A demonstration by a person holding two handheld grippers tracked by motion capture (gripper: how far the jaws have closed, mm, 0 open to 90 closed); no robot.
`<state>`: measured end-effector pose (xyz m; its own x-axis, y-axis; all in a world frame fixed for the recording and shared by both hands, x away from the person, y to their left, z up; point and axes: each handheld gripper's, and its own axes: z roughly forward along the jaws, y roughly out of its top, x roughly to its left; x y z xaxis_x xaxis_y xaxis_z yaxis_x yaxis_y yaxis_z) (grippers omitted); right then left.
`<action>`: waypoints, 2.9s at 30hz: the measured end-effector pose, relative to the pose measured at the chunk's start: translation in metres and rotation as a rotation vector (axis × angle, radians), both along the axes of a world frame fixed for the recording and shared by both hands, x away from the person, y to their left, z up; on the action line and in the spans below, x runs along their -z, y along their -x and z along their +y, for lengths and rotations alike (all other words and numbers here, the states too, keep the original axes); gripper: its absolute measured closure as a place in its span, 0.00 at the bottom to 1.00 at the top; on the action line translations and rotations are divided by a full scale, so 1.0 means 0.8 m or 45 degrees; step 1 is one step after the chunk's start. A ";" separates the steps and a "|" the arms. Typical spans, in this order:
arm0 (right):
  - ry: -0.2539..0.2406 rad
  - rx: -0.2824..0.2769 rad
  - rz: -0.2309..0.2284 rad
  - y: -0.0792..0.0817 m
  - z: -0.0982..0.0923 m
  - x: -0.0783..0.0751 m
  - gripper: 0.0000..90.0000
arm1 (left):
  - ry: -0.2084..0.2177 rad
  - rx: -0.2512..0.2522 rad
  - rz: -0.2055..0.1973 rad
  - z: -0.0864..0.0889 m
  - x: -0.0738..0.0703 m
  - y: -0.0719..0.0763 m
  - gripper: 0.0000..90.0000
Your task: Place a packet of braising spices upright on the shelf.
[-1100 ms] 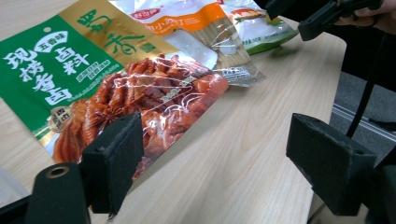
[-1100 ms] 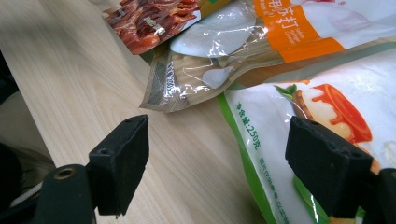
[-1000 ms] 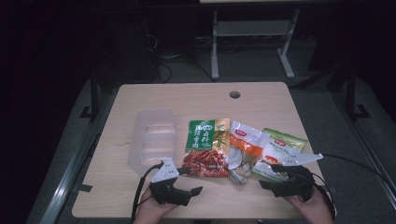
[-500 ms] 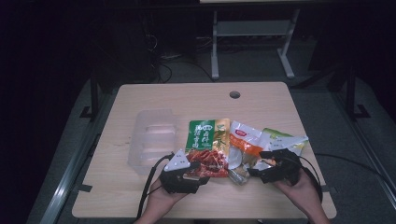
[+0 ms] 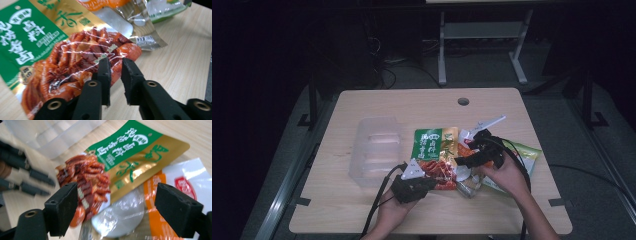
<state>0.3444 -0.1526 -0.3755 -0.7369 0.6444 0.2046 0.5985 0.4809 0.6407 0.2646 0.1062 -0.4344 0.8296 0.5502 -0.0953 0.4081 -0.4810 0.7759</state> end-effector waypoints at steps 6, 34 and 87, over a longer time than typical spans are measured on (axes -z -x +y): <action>0.029 0.001 0.048 -0.032 0.016 0.000 0.19 | -0.036 -0.008 0.021 -0.004 0.008 -0.003 0.97; 0.076 0.135 0.230 -0.117 0.040 0.061 0.31 | -0.139 -0.009 0.095 -0.017 0.034 -0.012 0.98; -0.087 -0.044 0.330 -0.120 0.056 0.039 1.00 | -0.068 -0.049 0.074 -0.004 0.021 -0.013 0.72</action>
<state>0.4401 -0.1075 -0.4067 -0.6757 0.5978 0.4313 0.7306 0.4650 0.5001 0.2752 0.1029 -0.4511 0.8015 0.5874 -0.1119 0.4706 -0.5043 0.7240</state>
